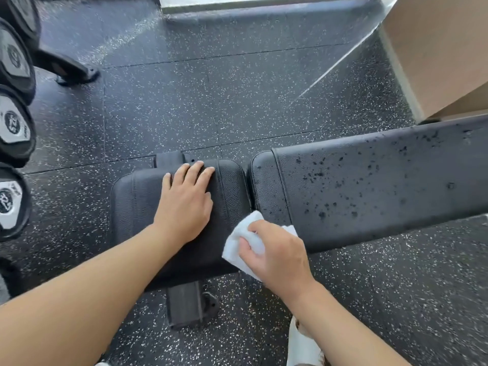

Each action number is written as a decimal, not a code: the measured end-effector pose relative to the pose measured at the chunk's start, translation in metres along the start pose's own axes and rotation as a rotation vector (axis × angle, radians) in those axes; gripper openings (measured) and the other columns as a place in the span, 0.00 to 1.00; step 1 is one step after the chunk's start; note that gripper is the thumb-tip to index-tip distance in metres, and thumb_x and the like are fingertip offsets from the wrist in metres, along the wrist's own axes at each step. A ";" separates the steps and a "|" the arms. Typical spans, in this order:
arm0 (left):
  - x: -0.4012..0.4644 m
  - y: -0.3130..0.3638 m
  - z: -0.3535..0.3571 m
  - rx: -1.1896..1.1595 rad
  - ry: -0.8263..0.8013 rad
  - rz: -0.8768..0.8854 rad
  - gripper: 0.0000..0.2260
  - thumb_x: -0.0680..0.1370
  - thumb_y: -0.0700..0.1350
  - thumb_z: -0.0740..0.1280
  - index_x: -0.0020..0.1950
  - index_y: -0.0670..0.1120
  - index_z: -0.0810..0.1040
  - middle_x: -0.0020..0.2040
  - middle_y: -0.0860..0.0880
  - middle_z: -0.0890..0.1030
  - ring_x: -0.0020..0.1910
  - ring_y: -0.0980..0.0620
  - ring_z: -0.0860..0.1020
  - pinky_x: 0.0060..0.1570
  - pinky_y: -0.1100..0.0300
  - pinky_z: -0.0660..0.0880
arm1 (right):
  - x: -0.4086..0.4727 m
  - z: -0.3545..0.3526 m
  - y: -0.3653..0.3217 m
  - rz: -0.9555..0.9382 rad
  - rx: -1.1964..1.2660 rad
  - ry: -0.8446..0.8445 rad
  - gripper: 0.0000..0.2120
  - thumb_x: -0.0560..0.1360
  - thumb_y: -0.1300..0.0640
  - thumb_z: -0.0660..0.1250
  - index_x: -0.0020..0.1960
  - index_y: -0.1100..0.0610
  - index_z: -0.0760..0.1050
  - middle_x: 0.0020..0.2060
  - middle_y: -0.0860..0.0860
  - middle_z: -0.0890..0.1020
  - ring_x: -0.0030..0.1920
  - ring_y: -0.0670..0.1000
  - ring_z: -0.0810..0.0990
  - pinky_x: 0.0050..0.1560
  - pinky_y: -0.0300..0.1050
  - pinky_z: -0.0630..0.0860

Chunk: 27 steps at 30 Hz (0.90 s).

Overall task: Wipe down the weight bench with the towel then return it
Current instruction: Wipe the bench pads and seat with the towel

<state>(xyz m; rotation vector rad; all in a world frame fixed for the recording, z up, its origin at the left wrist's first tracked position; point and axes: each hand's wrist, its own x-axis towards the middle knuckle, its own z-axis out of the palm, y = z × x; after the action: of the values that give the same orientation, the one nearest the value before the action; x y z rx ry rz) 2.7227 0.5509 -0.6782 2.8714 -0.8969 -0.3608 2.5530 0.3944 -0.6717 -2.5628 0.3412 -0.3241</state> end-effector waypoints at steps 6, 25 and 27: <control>0.002 0.010 0.026 0.002 0.100 -0.086 0.28 0.80 0.51 0.54 0.82 0.49 0.63 0.81 0.45 0.65 0.80 0.40 0.62 0.77 0.33 0.56 | 0.054 0.004 0.005 0.073 0.047 0.015 0.09 0.77 0.46 0.70 0.49 0.52 0.77 0.37 0.45 0.79 0.38 0.48 0.76 0.37 0.46 0.70; 0.007 0.010 0.031 0.028 0.156 -0.112 0.29 0.78 0.50 0.58 0.80 0.49 0.66 0.80 0.47 0.66 0.80 0.41 0.63 0.79 0.36 0.55 | 0.221 0.064 0.031 -0.175 -0.174 -0.189 0.12 0.78 0.45 0.63 0.49 0.54 0.74 0.42 0.52 0.83 0.42 0.59 0.83 0.40 0.49 0.66; 0.007 0.012 0.031 0.028 0.154 -0.114 0.29 0.78 0.51 0.57 0.80 0.50 0.66 0.80 0.47 0.66 0.80 0.41 0.62 0.79 0.36 0.55 | 0.259 0.070 0.042 0.017 -0.142 -0.244 0.12 0.79 0.46 0.61 0.51 0.55 0.73 0.46 0.54 0.83 0.47 0.61 0.81 0.44 0.49 0.68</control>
<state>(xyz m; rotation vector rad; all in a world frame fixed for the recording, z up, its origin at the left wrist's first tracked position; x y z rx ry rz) 2.7139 0.5363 -0.7072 2.9352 -0.7200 -0.1346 2.8097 0.3142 -0.7099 -2.6986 0.3043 0.0214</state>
